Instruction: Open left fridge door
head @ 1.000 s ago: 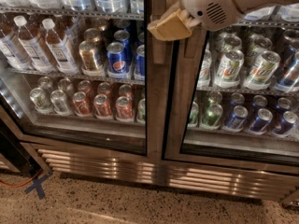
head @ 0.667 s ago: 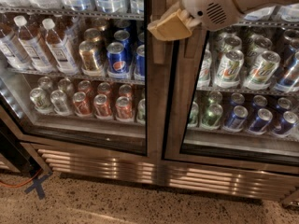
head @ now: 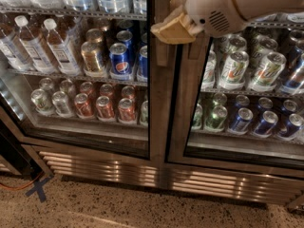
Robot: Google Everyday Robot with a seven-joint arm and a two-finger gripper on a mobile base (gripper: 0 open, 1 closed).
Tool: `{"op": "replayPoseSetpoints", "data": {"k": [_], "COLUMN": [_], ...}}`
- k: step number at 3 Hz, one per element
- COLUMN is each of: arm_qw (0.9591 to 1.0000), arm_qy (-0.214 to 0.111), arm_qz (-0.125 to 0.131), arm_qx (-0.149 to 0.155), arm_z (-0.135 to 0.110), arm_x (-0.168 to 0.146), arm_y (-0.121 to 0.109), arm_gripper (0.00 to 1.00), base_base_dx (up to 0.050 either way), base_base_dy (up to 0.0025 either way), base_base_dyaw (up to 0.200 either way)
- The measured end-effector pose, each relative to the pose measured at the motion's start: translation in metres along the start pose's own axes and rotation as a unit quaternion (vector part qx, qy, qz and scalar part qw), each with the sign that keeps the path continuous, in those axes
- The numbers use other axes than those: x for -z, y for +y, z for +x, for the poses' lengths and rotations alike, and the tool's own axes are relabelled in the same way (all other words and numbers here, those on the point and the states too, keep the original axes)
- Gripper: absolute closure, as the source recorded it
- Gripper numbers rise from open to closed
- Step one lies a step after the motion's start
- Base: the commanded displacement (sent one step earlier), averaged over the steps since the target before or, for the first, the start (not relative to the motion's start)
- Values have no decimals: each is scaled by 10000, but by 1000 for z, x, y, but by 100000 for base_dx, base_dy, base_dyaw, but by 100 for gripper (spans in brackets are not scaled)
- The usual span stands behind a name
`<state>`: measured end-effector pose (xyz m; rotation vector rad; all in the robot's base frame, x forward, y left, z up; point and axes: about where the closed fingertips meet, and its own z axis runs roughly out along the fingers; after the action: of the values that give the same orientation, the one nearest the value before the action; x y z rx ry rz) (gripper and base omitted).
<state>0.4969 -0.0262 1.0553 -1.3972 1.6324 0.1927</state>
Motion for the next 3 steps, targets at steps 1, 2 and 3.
{"op": "replayPoseSetpoints", "data": {"k": [1, 2, 3], "arm_qw": [9989, 9989, 9927], "arm_qy": [146, 147, 314], "arm_qz": [303, 304, 711], "arm_qx": [313, 315, 925], "arm_z": [-2, -3, -21], "arm_x": [7, 9, 17], "arm_y": [10, 14, 27], "arm_gripper": [100, 100, 100], "base_base_dx": [0, 0, 0], "base_base_dy": [0, 0, 0], "base_base_dyaw": [0, 0, 0]}}
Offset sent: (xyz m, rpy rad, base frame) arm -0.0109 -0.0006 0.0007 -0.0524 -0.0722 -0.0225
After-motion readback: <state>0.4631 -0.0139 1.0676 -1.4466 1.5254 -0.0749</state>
